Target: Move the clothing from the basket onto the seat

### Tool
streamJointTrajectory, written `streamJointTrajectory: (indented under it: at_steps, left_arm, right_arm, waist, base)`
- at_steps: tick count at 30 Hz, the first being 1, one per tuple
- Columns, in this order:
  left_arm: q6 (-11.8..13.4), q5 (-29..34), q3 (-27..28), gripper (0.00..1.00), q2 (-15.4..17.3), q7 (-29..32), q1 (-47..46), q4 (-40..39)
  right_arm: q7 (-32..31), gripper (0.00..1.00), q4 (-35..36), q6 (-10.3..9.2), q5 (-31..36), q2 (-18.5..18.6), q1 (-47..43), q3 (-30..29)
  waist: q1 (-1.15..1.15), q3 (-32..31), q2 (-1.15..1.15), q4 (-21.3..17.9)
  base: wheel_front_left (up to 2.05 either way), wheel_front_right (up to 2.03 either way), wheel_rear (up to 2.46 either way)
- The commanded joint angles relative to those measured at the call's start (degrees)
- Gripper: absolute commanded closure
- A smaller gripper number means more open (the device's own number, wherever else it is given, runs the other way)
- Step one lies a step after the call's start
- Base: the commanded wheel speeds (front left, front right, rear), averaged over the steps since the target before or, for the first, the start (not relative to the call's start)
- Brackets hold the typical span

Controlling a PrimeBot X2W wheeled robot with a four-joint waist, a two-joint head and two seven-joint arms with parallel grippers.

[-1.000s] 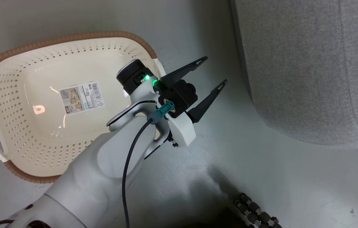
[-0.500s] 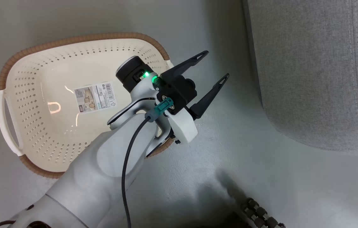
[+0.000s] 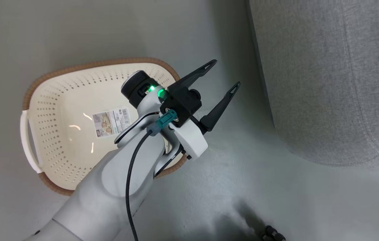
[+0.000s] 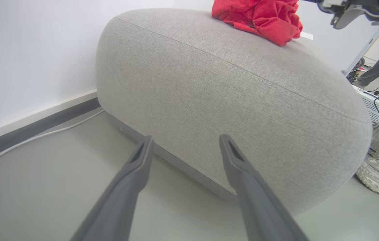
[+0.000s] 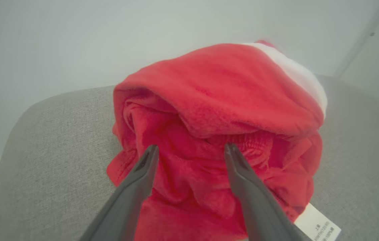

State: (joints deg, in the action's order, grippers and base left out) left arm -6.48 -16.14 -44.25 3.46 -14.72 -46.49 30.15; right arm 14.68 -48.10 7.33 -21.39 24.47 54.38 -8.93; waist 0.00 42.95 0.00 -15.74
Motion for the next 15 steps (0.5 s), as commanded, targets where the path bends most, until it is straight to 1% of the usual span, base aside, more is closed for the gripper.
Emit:
streamJointTrajectory:
  at_steps: [1,2,7,15]
  left_arm:
    - [0.0,0.2,1.8,0.0,-0.3,-0.3,2.1,-1.6]
    - [0.0,0.2,1.8,0.0,-0.3,-0.3,2.1,-1.6]
    - [-0.1,0.5,4.6,0.0,-0.4,-0.3,5.1,-2.2]
    - [1.0,0.6,12.2,0.0,-0.5,-0.3,10.8,-4.3]
  right_arm:
    - [0.3,0.0,1.9,0.16,-0.7,1.1,-3.2,1.3]
    - [0.3,0.0,1.9,0.16,-0.7,1.1,-3.2,1.3]
    - [0.3,0.0,4.1,0.16,-1.5,0.5,-6.6,3.8]
    - [0.3,0.0,8.4,0.16,-1.9,-0.3,-10.4,6.7]
  waist:
    - [0.0,-2.2,0.0,0.5]
    - [0.0,-2.2,0.0,0.5]
    - [0.0,-6.3,0.0,1.7]
    - [0.0,-13.2,0.0,4.6]
  base:
    - [0.0,0.0,0.0]
    - [0.0,0.0,0.0]
    - [0.0,0.0,0.0]
    - [0.0,0.0,0.0]
